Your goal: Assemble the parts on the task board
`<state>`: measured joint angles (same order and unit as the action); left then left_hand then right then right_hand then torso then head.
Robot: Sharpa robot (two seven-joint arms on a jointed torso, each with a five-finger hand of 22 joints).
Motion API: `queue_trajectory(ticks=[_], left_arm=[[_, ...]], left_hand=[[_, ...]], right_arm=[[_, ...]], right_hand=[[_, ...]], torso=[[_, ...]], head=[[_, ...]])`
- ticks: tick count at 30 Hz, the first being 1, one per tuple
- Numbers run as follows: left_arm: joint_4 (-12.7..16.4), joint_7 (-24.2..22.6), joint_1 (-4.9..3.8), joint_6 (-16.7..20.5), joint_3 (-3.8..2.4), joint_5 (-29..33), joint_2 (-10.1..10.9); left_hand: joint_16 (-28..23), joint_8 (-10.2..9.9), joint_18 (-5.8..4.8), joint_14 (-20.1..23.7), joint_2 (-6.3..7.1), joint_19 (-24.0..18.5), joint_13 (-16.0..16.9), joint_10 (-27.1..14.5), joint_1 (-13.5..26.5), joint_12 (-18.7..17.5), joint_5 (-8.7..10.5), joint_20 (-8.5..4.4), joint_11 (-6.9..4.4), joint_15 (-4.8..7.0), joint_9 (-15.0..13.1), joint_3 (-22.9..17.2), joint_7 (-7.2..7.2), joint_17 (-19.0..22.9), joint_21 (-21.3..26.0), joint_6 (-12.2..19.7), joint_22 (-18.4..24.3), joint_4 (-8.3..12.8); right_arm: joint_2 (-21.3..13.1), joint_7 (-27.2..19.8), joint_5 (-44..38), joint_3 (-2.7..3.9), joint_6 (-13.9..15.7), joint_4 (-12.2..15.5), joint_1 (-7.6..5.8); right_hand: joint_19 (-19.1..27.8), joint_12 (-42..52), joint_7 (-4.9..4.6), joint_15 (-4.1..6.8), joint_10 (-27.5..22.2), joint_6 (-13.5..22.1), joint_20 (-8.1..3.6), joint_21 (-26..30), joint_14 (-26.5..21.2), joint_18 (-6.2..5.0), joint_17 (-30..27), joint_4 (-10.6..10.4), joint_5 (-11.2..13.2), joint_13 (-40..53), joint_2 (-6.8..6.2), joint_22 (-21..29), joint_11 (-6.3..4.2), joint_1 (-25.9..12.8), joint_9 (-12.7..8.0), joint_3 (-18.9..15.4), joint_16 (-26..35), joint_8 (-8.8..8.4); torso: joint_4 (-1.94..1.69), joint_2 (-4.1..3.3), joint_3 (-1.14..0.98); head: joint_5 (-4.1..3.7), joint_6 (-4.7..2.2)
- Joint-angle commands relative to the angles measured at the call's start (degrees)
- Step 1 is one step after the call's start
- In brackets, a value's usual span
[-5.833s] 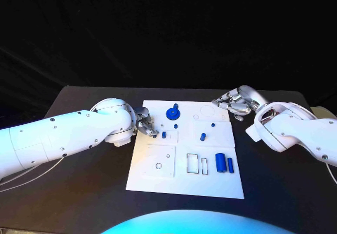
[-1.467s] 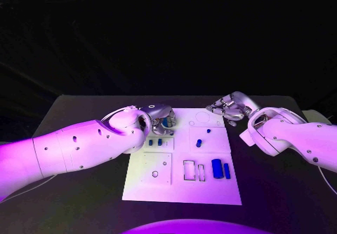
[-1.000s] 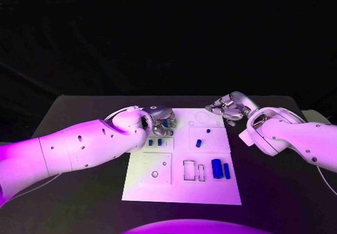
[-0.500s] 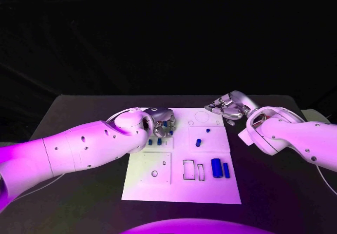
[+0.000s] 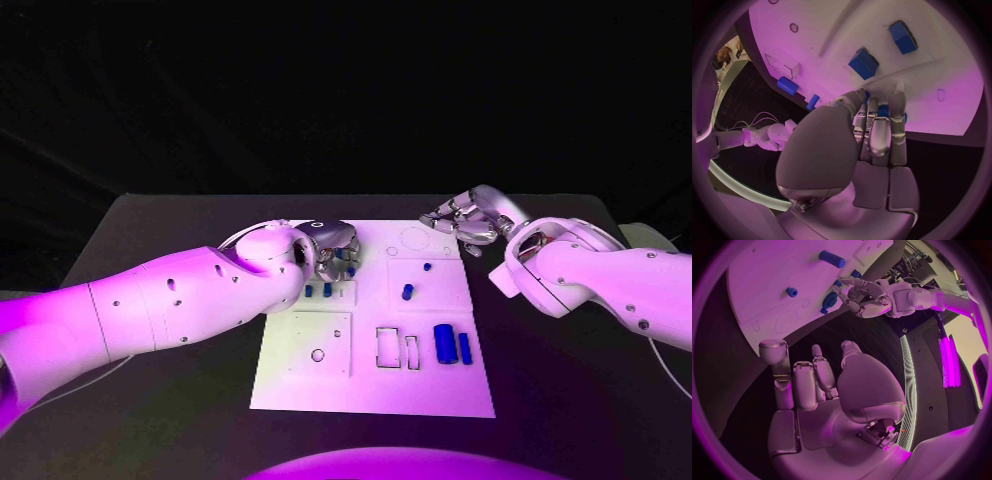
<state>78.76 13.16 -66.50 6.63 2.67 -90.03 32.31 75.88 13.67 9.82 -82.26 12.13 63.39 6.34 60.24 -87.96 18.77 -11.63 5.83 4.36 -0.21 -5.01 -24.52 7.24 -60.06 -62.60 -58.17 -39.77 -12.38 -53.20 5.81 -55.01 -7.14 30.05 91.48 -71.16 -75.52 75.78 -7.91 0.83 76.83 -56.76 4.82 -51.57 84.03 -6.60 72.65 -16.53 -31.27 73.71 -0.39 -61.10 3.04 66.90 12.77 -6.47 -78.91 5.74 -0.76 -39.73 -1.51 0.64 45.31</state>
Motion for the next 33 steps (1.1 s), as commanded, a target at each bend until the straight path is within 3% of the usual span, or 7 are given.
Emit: queue_trajectory(ticks=[1, 7, 16, 21, 26, 31, 33], left_arm=[[-0.14, -0.44, 0.09, -1.97, 0.04, 0.64, -0.25], [-0.44, -0.88, 0.11, -1.94, 0.03, 1.26, -0.42], [-0.69, -1.25, 0.13, -0.61, -0.03, 1.7, -0.31], [-0.33, -1.44, 0.15, 0.09, -0.19, 2.07, 0.03], [1.23, -1.63, 0.17, 1.38, -0.54, 2.75, 1.36], [3.09, -1.68, 0.1, 2.71, -1.56, 4.23, 3.18], [3.86, -1.5, -0.01, 2.79, -1.93, 4.72, 3.99]], left_hand=[[0.43, -0.41, -0.32, -0.24, -0.98, 0.2, -0.28, 1.03, 0.05, -0.49, 0.12, -0.28, -0.04, 0.21, -0.01, -0.76, 0.07, -0.17, -0.54, -1.06, -0.21, 0.25], [0.7, -1.0, -0.47, -0.24, -2.3, 0.49, -0.85, 3.22, -0.31, -1.92, 0.03, -0.54, -0.26, 0.44, -0.09, -3.0, 0.19, -0.17, -1.68, -2.36, -1.47, 1.13], [0.86, -2.16, -0.5, -0.1, -1.6, 0.03, -1.58, 5.49, 0.23, -4.75, 0.12, -0.6, -0.25, 0.42, -0.12, -5.12, 0.35, 0.28, -2.65, -3.61, -2.17, 2.94], [0.69, -2.55, -0.37, 0.1, -1.29, -0.54, -1.72, 5.83, 0.63, -5.5, 0.15, -0.58, -0.19, 0.34, -0.1, -5.42, 0.47, 0.81, -2.5, -3.79, -1.67, 3.31], [0.74, -2.83, -0.38, 0.15, -1.08, -0.68, -1.79, 6.27, 0.95, -6.06, 0.18, -0.54, -0.1, 0.31, -0.11, -5.65, 0.59, 0.85, -2.68, -4.1, -1.83, 3.66], [0.69, -3.07, -0.38, 0.2, -0.53, -0.78, -1.78, 6.79, 1.63, -6.47, 0.24, -0.49, -0.05, 0.25, -0.12, -5.51, 0.73, 1.14, -2.8, -4.39, -1.92, 3.78], [0.69, -3.09, -0.38, 0.2, -0.49, -0.79, -1.78, 6.82, 1.69, -6.51, 0.24, -0.48, -0.05, 0.25, -0.12, -5.5, 0.73, 1.15, -2.81, -4.42, -1.92, 3.78]], right_arm=[[0.08, -0.49, -0.17, 0.01, -0.13, 0.05, 0.04], [0.15, -0.48, -1.41, 0.01, -0.14, 0.01, 0.04], [0.21, -0.64, -1.7, 0.01, 0.03, -0.21, 0.04], [0.31, -1.12, -0.69, 0.01, 0.21, -0.64, 0.04], [0.34, -1.73, 0.29, 0.0, 0.34, -1.08, 0.03], [0.12, -2.15, 1.33, 0.0, 0.64, -1.81, 0.02], [0.0, -2.21, 1.51, -0.01, 0.72, -2.11, 0.02]], right_hand=[[0.34, -0.34, 0.11, 0.37, -0.28, 0.25, 0.02, 0.0, 2.14, -0.93, 0.03, 0.06, -0.4, -0.01, 0.36, -0.05, 0.07, 0.05, 0.05, -0.2, 0.33, 0.18], [0.33, -0.27, 0.11, 0.37, -0.22, 0.22, 0.02, -0.02, 2.15, -0.93, 0.04, 0.06, -0.4, 0.06, 0.39, -0.08, 0.06, 0.07, 0.06, -0.21, 0.33, 0.21], [0.56, -0.5, 0.12, 0.37, -0.43, 0.18, 0.02, 0.57, 2.05, -1.04, -0.38, 0.06, -0.41, -0.2, 0.4, 0.36, 0.05, 0.11, 0.08, -0.22, 0.61, 0.24], [2.89, -1.51, 0.14, 0.21, -1.54, -0.05, 0.07, 5.75, 1.22, -1.94, -2.98, 0.06, -0.55, -1.27, 0.52, 3.94, 0.09, 0.49, 0.19, -0.43, 2.62, 0.48], [8.48, -9.82, 0.01, -0.06, -8.98, 0.3, 0.25, 19.0, -2.09, -3.8, -13.16, 0.02, -0.61, -10.35, 0.96, 12.81, 0.27, 1.24, 0.51, -1.29, 11.61, 1.41], [10.64, -22.1, -0.03, -0.42, -17.55, 0.15, 0.74, 23.58, -6.9, -3.89, -27.69, 0.05, -0.57, -23.53, 1.47, 15.59, 0.43, 3.32, 0.75, -1.44, 26.18, 2.33], [11.87, -27.04, -0.06, -0.66, -19.05, 0.18, 1.22, 26.45, -9.58, -3.93, -35.75, 0.03, -0.5, -28.56, 1.44, 17.59, 0.52, 4.64, 0.75, -1.56, 35.75, 2.61]], torso=[[0.01, 0.0, 0.01], [0.01, -0.03, 0.01], [0.0, 0.04, 0.03], [0.04, 0.03, 0.04], [-0.02, 0.07, 0.03], [-0.1, 0.15, 0.04], [-0.05, 0.16, 0.06]], head=[[0.05, 0.1], [0.14, 0.1], [-0.11, -0.42], [-0.04, -0.68], [-0.06, -0.7], [0.09, -0.81], [0.12, -0.83]])
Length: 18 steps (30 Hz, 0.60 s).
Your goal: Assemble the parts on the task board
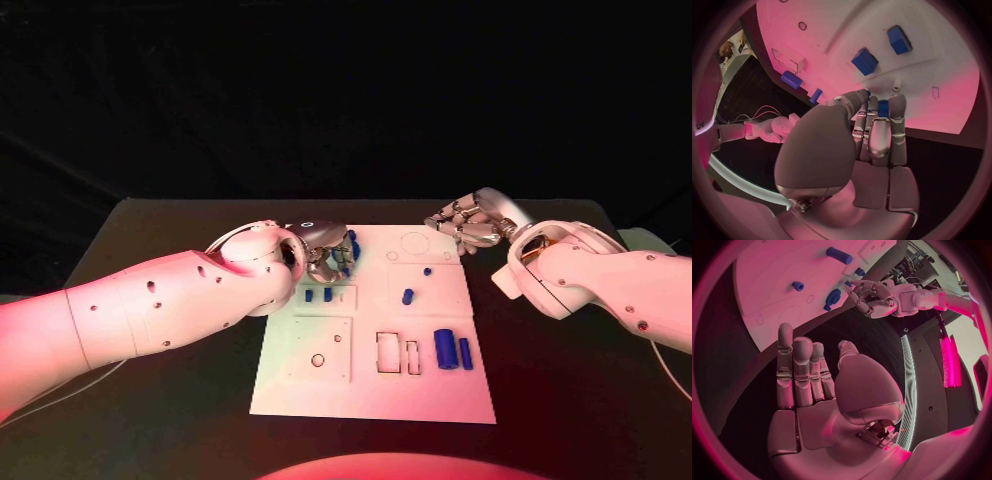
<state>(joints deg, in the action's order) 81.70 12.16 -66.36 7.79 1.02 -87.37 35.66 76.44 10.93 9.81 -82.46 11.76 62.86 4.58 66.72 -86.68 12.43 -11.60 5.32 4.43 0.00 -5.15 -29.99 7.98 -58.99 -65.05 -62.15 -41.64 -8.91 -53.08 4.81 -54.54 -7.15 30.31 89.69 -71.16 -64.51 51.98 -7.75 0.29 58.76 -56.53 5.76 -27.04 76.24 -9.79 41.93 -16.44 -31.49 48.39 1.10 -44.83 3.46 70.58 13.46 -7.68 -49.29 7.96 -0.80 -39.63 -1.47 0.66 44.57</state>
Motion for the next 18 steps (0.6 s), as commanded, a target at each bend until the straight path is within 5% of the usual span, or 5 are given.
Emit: queue_trajectory(ticks=[1, 9, 10, 18], left_arm=[[1.34, -0.39, -0.23, 1.61, -0.45, 2.29, 1.1], [3.9, 0.4, -0.73, 1.11, -0.94, 3.37, 4.03], [4.17, 0.52, -0.76, 1.0, -0.96, 3.43, 4.38], [4.83, 0.99, -0.8, 0.67, -0.99, 3.59, 6.56]], left_hand=[[0.11, -0.37, -0.38, 0.41, -0.06, -0.25, -0.03, 0.42, 0.5, -0.24, 0.21, 0.04, -0.12, 0.04, 0.0, -0.02, -0.02, 0.15, -0.38, -0.52, -0.08, 0.33], [0.12, -0.41, -0.37, 0.41, -0.03, -0.28, -0.01, 0.62, 0.6, -0.35, 0.19, 0.04, -0.17, 0.06, -0.02, -0.05, -0.08, 0.19, -0.42, -0.69, -0.11, 0.41], [0.12, -0.43, -0.37, 0.41, -0.02, -0.27, 0.0, 0.74, 0.64, -0.41, 0.19, 0.04, -0.2, 0.08, -0.03, -0.08, -0.11, 0.21, -0.45, -0.78, -0.15, 0.46], [0.13, -0.5, -0.36, 0.41, 0.07, -0.31, 0.01, 0.9, 0.81, -0.53, 0.2, 0.03, -0.22, 0.1, -0.04, -0.06, -0.14, 0.24, -0.46, -0.9, -0.14, 0.48]], right_arm=[[-0.2, -1.25, 1.21, 0.0, 0.47, -0.5, 0.01], [-0.97, -2.3, 2.2, -0.01, -1.06, -1.35, -0.01], [-1.08, -2.56, 2.27, -0.01, -1.49, -1.41, -0.01], [-2.19, -4.69, 1.99, -0.06, -4.35, -1.29, -0.02]], right_hand=[[1.38, -4.86, -0.3, -0.15, -1.12, -0.09, 0.49, 3.08, -2.49, -0.69, -5.88, -0.05, -0.27, -4.72, -0.03, 2.17, 0.17, 1.54, 0.05, -0.33, 8.2, 0.46], [5.34, -19.71, -0.38, -1.5, 0.12, -1.81, 2.77, 11.57, -6.16, -0.41, -12.65, 0.34, 3.47, -18.51, 0.42, 8.99, 0.78, 7.21, -0.37, 0.94, 23.98, 0.18], [6.18, -24.25, -1.16, -2.14, 2.28, -2.12, 3.46, 13.52, -6.0, -0.68, -14.7, -0.1, 5.05, -23.06, -0.01, 10.78, 1.09, 8.69, -0.8, 1.58, 27.88, -0.7], [6.85, -36.77, -1.21, -3.5, 6.49, -3.43, 4.81, 18.65, -5.37, -0.75, -21.69, 1.26, 9.56, -36.64, -2.32, 16.65, 1.77, 16.17, -2.49, 5.87, 39.66, -3.9]], torso=[[0.05, 0.05, 0.02], [0.0, 0.0, -0.01], [0.03, -0.02, 0.0], [-0.01, -0.08, 0.0]], head=[[0.15, -0.13], [0.21, -0.45], [0.22, -0.49], [0.19, -0.53]])
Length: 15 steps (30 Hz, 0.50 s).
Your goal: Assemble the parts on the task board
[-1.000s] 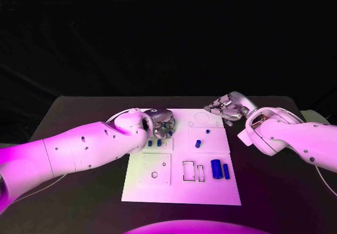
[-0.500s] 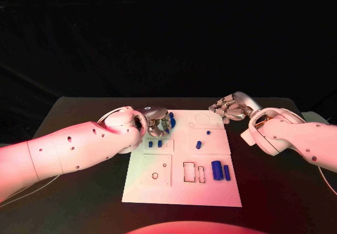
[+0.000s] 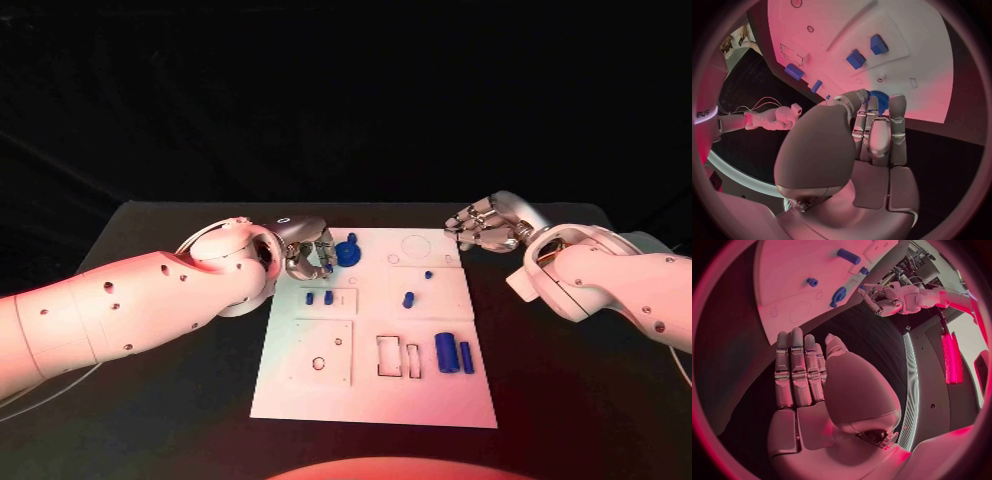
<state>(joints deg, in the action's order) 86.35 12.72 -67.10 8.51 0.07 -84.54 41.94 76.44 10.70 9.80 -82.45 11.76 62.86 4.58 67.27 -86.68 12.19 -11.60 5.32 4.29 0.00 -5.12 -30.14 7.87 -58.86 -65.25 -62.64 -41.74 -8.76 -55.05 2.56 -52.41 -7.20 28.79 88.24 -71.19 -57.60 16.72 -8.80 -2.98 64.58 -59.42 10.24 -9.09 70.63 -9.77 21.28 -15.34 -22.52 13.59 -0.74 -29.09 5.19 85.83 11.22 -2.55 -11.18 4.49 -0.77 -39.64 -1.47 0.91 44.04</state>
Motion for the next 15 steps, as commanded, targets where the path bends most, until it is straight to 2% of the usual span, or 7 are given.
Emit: queue_trajectory(ticks=[1, 4, 15], left_arm=[[0.13, 0.38, -0.06, 0.02, -0.04, 0.74, 0.45], [-0.1, 0.34, -0.02, 0.01, -0.01, 0.6, 0.81], [-1.57, 0.35, 0.3, -0.27, 0.11, 0.11, 0.54]], left_hand=[[0.13, -0.34, -0.37, 0.41, 0.16, -0.33, 0.02, 0.45, 1.07, -0.41, 0.21, 0.04, -0.09, 0.1, -0.06, 0.16, -0.05, 0.15, -0.27, -0.47, -0.05, 0.25], [0.13, -0.51, -0.36, 0.42, 0.36, -0.41, 0.02, 0.61, 1.64, -0.68, 0.24, 0.05, -0.11, 0.1, -0.06, 0.32, -0.09, 0.21, -0.24, -0.6, -0.01, 0.04], [0.15, -0.64, -0.35, 0.42, 0.48, -0.48, 0.03, 0.74, 2.05, -0.91, 0.25, 0.05, -0.13, 0.11, -0.06, 0.45, -0.16, 0.26, -0.2, -0.7, 0.06, -0.11]], right_arm=[[-0.33, -2.58, -0.31, -0.02, -2.96, 0.2, 0.01], [-0.59, -2.8, -1.02, -0.04, -3.19, 0.25, 0.02], [-0.83, -2.78, -4.52, -0.09, -3.05, 0.41, 0.03]], right_hand=[[-0.21, -2.12, -0.14, -0.35, 0.96, -0.63, 0.32, 0.97, 0.27, -0.8, -1.56, 0.2, 0.77, -2.59, -0.72, 1.34, 0.19, 1.19, -0.37, 1.01, 2.23, -0.56], [-1.01, -3.97, -0.19, -0.46, 2.38, -0.85, 0.35, 1.92, 1.39, -0.79, -3.34, -0.02, 0.97, -5.17, -1.44, 3.0, 0.27, 1.49, -0.85, 1.95, 4.17, -0.79], [-1.71, -5.45, -0.17, -0.48, 3.35, -1.22, 0.3, 2.71, 2.21, -0.8, -4.88, 0.36, 1.38, -7.32, -2.11, 4.52, 0.36, 2.36, -1.26, 3.23, 5.86, -0.72]], torso=[[-0.05, -0.08, 0.0], [-0.04, -0.06, 0.0], [-0.04, -0.12, -0.03]], head=[[-0.05, 0.0], [-0.01, 0.02], [0.15, 0.02]])
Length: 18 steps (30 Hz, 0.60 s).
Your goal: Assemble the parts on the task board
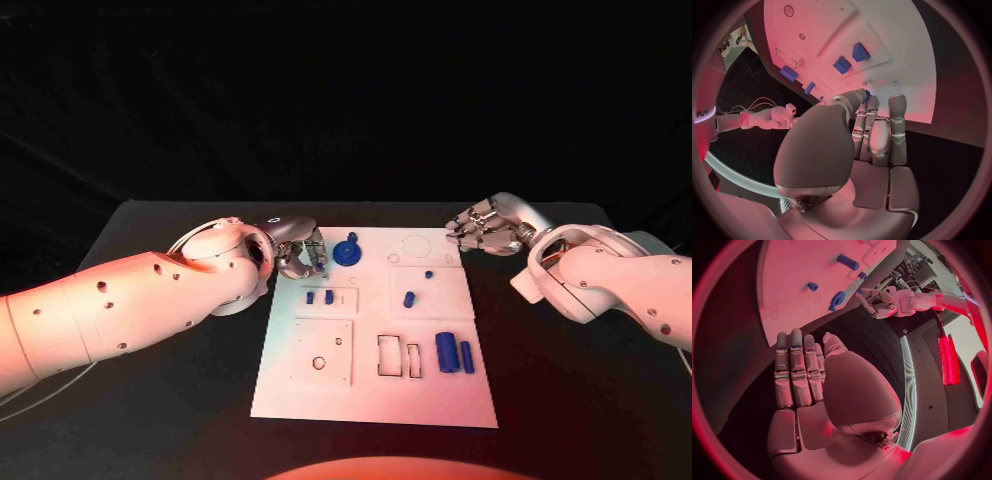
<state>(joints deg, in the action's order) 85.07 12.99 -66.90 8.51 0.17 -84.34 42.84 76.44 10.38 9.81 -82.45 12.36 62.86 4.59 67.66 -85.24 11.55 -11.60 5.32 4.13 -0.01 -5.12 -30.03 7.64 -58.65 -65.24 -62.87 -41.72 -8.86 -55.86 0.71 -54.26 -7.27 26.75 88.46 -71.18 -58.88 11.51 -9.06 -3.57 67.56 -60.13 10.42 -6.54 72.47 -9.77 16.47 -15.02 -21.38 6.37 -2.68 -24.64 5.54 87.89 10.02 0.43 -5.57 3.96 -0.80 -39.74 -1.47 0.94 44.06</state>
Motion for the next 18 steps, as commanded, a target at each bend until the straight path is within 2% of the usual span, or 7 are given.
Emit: queue_trajectory(ticks=[1, 8, 18], left_arm=[[-0.45, 0.07, 0.15, -0.33, 0.04, -0.1, -0.48], [-1.69, 0.08, 0.43, -1.14, 0.31, 0.09, -1.4], [-2.15, -0.06, 0.66, -1.6, 0.49, 0.26, -2.09]], left_hand=[[0.15, -0.32, -0.35, 0.42, -0.13, -0.48, 0.02, 0.35, 0.61, -0.27, 0.25, 0.05, 0.03, 0.11, -0.06, 0.34, 0.07, 0.05, -0.21, -0.46, 0.05, 0.0], [0.12, -0.45, -0.34, 0.45, -0.06, -0.52, 0.02, 0.44, 0.92, -0.47, 0.26, 0.04, 0.02, 0.11, -0.05, 0.46, 0.04, 0.16, -0.18, -0.51, 0.09, -0.14], [0.12, -0.47, -0.34, 0.45, -0.06, -0.52, 0.03, 0.46, 0.98, -0.5, 0.27, 0.04, 0.01, 0.11, -0.05, 0.48, 0.04, 0.16, -0.18, -0.52, 0.08, -0.16]], right_arm=[[-0.03, -0.92, -2.82, -0.02, -0.94, 0.25, 0.02], [-0.12, -0.95, -3.24, -0.02, -0.6, 0.98, 0.03], [-0.14, -1.05, -3.31, -0.02, -0.61, 1.64, 0.03]], right_hand=[[-0.48, -0.32, 0.07, 0.1, 0.41, -0.52, 0.1, 0.19, 0.42, -0.81, -0.15, 0.07, 0.26, -0.21, -0.24, 0.14, 0.03, 0.36, -0.09, 0.33, 0.34, -0.19], [-0.56, -0.67, -0.1, -0.03, 0.41, -0.45, 0.13, 0.36, 0.41, -0.77, -0.49, -0.06, 0.3, -0.65, -0.44, 0.46, 0.19, 0.18, -0.21, 0.51, 0.74, -0.25], [-0.59, -0.81, -0.19, -0.08, 0.47, -0.43, 0.16, 0.45, 0.45, -0.76, -0.65, -0.16, 0.29, -0.86, -0.46, 0.62, 0.25, 0.06, -0.27, 0.63, 0.91, -0.26]], torso=[[0.01, -0.02, -0.05], [0.07, -0.02, -0.1], [0.03, 0.01, -0.06]], head=[[0.14, 0.01], [0.2, 0.29], [0.11, 0.5]])
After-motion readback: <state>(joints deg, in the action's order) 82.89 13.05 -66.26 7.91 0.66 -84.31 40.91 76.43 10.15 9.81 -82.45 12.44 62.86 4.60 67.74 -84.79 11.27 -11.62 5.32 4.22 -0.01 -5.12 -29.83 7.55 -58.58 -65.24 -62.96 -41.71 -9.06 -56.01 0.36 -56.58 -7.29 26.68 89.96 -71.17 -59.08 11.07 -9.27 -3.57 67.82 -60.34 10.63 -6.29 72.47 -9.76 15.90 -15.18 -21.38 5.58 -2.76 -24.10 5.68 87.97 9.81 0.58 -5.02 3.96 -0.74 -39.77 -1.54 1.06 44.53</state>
